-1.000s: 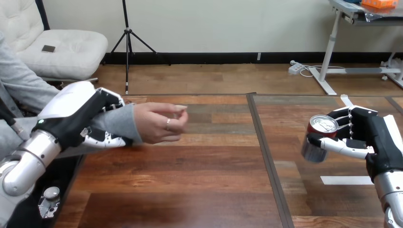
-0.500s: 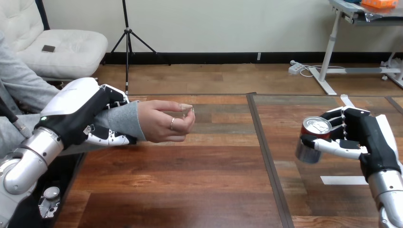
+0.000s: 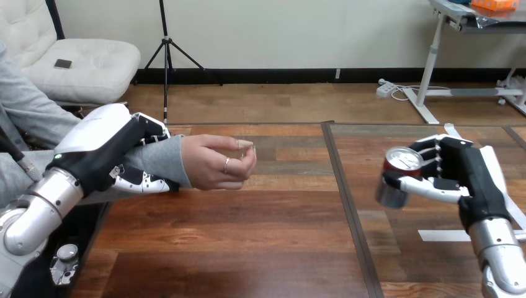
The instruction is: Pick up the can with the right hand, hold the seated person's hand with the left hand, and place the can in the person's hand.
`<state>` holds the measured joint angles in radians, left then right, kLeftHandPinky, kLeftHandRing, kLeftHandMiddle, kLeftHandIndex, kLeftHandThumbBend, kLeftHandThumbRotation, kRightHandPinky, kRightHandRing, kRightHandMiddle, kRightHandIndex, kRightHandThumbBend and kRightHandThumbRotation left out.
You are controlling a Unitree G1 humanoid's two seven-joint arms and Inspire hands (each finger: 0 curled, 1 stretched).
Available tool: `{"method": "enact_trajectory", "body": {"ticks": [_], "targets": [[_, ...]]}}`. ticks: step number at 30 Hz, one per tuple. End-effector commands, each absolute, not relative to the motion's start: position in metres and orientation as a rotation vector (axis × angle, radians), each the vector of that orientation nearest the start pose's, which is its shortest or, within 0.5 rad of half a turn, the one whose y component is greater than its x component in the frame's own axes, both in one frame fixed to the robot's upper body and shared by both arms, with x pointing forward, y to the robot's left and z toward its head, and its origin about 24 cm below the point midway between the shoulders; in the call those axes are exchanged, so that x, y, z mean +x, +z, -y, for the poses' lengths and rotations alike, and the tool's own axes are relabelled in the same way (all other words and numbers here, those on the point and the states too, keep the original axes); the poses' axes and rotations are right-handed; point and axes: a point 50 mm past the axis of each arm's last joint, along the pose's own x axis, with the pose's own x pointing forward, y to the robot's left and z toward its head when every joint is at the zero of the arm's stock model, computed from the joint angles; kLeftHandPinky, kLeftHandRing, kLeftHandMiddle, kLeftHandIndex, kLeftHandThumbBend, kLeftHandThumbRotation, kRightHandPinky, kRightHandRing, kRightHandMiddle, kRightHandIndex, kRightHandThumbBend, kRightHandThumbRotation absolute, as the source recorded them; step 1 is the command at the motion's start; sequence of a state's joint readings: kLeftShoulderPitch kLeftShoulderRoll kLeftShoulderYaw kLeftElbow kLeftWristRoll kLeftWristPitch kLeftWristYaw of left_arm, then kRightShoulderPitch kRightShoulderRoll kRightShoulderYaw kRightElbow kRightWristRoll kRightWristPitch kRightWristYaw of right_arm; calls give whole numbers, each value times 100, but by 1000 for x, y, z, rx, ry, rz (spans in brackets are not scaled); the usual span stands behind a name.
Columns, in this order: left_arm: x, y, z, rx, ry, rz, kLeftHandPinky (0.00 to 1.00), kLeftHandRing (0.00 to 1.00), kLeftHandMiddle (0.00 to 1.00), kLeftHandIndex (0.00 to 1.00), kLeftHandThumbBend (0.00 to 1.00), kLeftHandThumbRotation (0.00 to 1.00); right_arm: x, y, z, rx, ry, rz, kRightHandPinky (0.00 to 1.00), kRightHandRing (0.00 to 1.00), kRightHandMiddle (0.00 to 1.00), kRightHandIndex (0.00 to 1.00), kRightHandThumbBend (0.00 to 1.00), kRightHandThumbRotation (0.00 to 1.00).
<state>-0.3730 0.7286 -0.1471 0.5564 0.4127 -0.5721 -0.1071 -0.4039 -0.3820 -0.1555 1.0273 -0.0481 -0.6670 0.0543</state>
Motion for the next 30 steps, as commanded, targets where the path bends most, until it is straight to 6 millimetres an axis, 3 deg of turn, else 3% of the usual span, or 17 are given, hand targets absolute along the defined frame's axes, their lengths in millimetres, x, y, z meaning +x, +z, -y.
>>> {"method": "enact_trajectory", "body": {"ticks": [1, 20, 30], "targets": [[315, 138, -244, 1111, -291, 419, 21, 26, 34, 40, 42, 0, 327, 72, 248, -332, -70, 294, 33, 36, 42, 44, 74, 0], [315, 128, -232, 1059, -325, 377, 17, 22, 31, 41, 42, 0, 340, 79, 224, -296, -22, 313, 34, 37, 43, 44, 73, 0], [315, 121, -224, 1025, -339, 374, 22, 28, 37, 43, 41, 0, 346, 81, 208, -293, 3, 316, 34, 38, 43, 44, 76, 0]]}}
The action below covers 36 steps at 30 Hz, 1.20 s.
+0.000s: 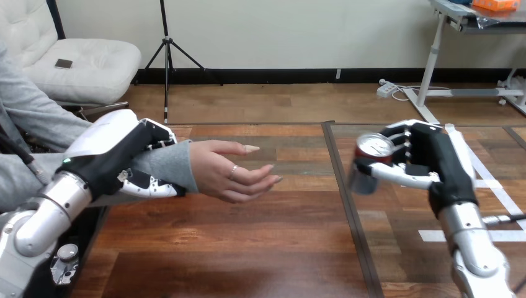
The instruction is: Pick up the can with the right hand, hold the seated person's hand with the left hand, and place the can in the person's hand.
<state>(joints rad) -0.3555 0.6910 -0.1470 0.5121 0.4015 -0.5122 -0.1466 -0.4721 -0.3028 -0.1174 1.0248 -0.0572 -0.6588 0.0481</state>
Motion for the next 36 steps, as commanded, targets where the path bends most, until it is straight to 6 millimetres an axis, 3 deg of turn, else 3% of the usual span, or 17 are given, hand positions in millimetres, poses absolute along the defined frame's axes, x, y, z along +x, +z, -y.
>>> {"method": "enact_trajectory", "body": {"ticks": [1, 23, 36], "targets": [[315, 120, -223, 1022, -340, 374, 23, 29, 37, 43, 41, 0, 347, 81, 207, -294, 5, 317, 34, 38, 43, 44, 76, 0], [317, 107, -207, 939, -343, 352, 17, 22, 31, 40, 40, 0, 355, 85, 166, -253, 104, 350, 34, 38, 42, 44, 73, 0], [316, 100, -201, 896, -361, 345, 21, 26, 35, 39, 38, 0, 355, 84, 148, -268, 151, 359, 32, 36, 41, 44, 74, 0]]}}
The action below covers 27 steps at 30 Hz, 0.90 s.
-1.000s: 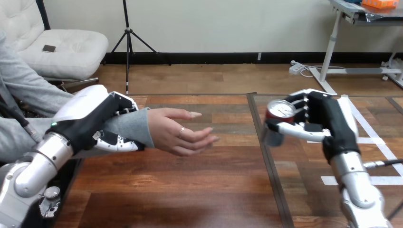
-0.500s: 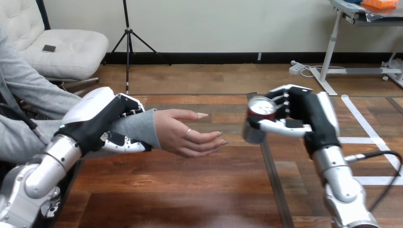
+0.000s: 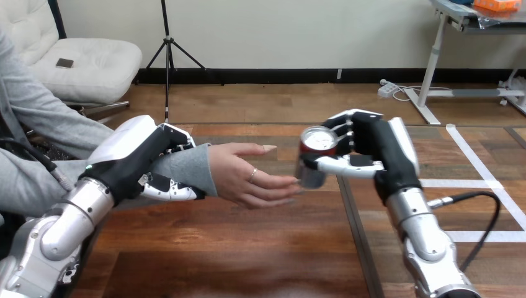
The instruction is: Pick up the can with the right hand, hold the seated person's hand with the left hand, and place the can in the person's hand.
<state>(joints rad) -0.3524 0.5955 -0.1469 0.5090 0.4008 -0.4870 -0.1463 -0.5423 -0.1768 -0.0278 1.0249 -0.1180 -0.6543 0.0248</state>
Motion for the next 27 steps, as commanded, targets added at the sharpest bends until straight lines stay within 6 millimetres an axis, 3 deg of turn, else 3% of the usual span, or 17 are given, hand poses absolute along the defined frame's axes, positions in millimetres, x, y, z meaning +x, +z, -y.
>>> {"method": "enact_trajectory", "body": {"ticks": [1, 27], "targets": [[316, 100, -201, 897, -362, 344, 21, 27, 35, 39, 38, 0, 355, 83, 147, -269, 153, 360, 32, 36, 41, 44, 74, 0], [311, 101, -203, 892, -396, 299, 19, 24, 32, 42, 62, 0, 356, 82, 142, -254, 166, 352, 32, 36, 41, 44, 74, 0]]}}
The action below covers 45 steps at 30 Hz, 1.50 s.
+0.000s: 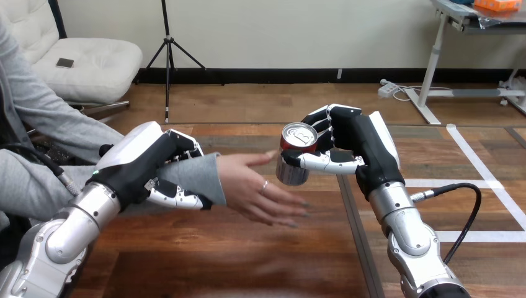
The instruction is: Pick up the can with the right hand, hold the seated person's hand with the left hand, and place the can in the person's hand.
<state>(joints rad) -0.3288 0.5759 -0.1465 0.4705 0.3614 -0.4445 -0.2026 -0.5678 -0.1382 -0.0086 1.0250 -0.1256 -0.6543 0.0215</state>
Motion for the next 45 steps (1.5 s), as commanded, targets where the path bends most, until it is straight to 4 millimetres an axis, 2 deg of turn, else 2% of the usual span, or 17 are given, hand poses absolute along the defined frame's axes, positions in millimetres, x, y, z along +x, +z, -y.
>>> {"method": "enact_trajectory", "body": {"ticks": [1, 45], "targets": [[311, 101, -204, 895, -397, 300, 19, 24, 32, 43, 63, 0, 356, 82, 142, -255, 166, 352, 32, 36, 41, 44, 74, 0], [311, 103, -206, 913, -400, 303, 21, 26, 33, 43, 65, 0, 355, 82, 137, -236, 191, 347, 33, 36, 41, 44, 74, 0]]}}
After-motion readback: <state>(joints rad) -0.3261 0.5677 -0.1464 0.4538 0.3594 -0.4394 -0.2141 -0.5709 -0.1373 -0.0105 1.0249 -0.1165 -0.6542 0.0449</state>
